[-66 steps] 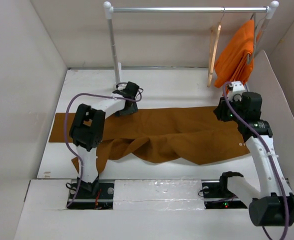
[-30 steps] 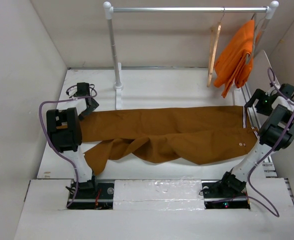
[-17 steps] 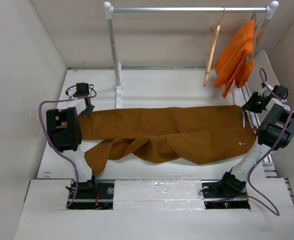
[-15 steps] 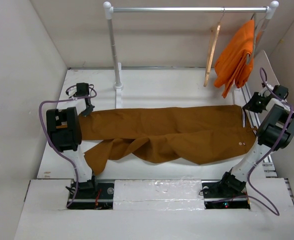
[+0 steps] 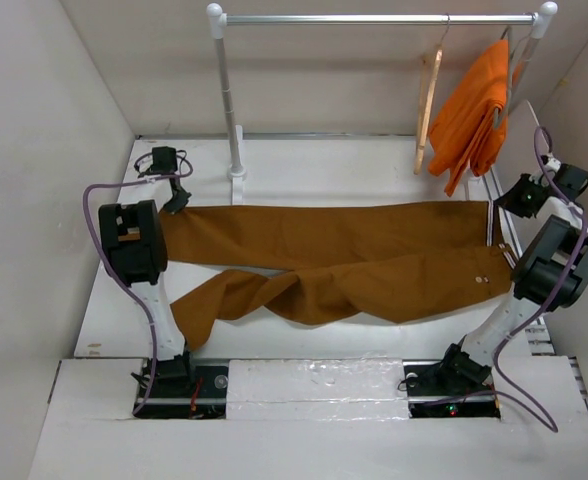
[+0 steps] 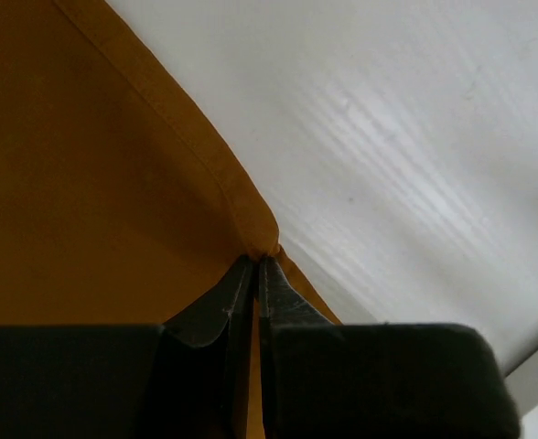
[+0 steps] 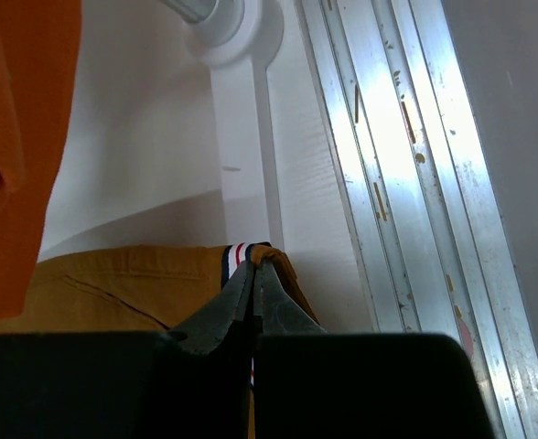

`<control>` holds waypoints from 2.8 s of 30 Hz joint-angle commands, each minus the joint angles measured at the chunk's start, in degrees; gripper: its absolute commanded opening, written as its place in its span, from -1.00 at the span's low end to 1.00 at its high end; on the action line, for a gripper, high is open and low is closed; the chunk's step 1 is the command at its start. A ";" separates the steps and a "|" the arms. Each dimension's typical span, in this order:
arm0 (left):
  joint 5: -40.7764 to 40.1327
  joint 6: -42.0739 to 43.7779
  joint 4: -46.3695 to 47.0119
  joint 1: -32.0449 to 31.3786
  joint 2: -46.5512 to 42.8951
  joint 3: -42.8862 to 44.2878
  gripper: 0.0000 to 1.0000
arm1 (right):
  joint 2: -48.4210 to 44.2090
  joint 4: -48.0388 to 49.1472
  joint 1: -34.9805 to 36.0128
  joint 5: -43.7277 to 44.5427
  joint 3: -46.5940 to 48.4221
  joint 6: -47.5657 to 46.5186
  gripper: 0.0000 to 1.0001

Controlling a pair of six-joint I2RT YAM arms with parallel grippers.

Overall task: Place the trousers on the hanger
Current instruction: Flatten out the trousers at the center of the board.

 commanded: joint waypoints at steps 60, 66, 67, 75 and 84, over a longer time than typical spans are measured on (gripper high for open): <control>-6.05 -20.07 -12.49 -10.48 -32.71 -42.66 0.09 | -51.66 -4.76 47.38 -2.73 -25.37 -4.60 -0.25; -15.91 -17.10 -11.97 -8.20 -21.38 -31.51 0.10 | -52.62 -5.98 47.38 -0.56 -24.76 -5.13 -0.24; -17.74 -16.56 -11.53 -8.20 -19.02 -28.63 0.10 | -53.41 -5.99 47.38 -0.02 -24.93 -5.13 -0.24; -24.17 -9.97 -11.08 -8.20 -14.15 -13.31 0.07 | -53.95 -8.36 46.85 0.34 -24.58 -5.91 -0.21; -23.66 -13.04 -18.99 -8.20 -30.92 -20.24 0.10 | -53.51 -8.80 46.85 -1.25 -25.55 -8.03 -0.58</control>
